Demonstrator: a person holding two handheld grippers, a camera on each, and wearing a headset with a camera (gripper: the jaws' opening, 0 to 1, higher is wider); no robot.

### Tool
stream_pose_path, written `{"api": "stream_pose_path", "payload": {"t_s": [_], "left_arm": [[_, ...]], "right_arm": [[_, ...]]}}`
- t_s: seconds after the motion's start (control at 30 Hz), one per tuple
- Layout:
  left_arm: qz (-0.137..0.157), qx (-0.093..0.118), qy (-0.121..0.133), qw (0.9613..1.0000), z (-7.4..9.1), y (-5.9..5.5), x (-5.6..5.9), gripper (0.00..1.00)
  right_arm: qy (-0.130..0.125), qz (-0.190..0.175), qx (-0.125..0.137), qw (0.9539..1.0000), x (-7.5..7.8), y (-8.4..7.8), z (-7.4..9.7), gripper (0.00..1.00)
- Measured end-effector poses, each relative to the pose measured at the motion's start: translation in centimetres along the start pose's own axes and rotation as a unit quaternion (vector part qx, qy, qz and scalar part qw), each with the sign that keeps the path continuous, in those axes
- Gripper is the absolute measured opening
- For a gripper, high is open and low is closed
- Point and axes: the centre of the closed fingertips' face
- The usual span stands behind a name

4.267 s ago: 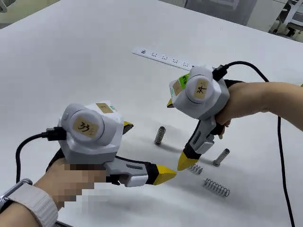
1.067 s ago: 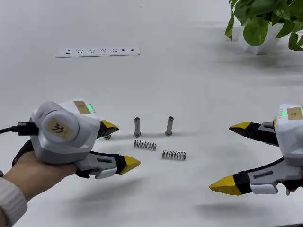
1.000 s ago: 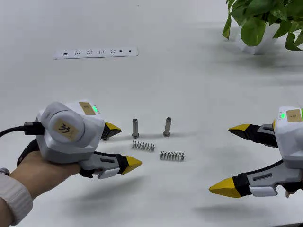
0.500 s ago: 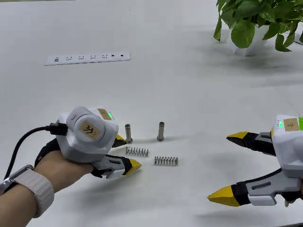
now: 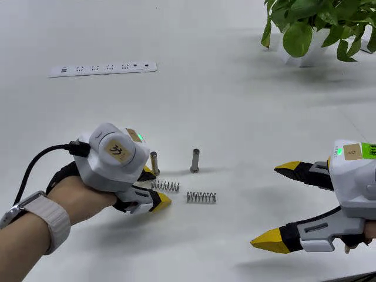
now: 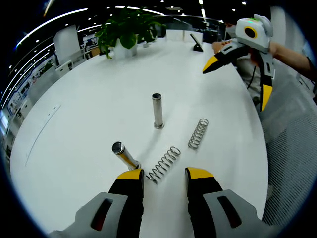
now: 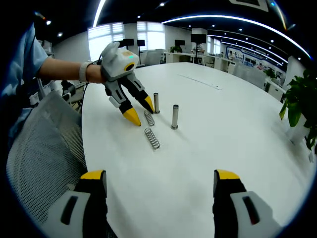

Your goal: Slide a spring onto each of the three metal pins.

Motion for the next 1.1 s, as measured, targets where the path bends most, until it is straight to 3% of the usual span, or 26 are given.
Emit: {"api": "stream_pose_path", "payload": {"t_s": [0.67, 1.1], "left_arm": [[-0.054, -0.031, -0.018, 0.9979, 0.31, -0.57, 0.17, 0.18], [-0.064, -0.038, -0.022, 0.997, 0.32, -0.29, 0.48, 0.12]], "right_arm": [[0.004, -0.004, -0.002, 1.0, -0.52, -0.1, -0.23, 0.89], [0.008, -0.004, 0.001, 1.0, -0.7, 0.05, -0.59, 0.88]]}}
Point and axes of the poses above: the centre of the closed fingertips' face, and the gripper's own axes: z roughly backward along the fingers, x roughly to its right, y roughly out of its top, and after that the axes turned 11 degrees about y, right-handed
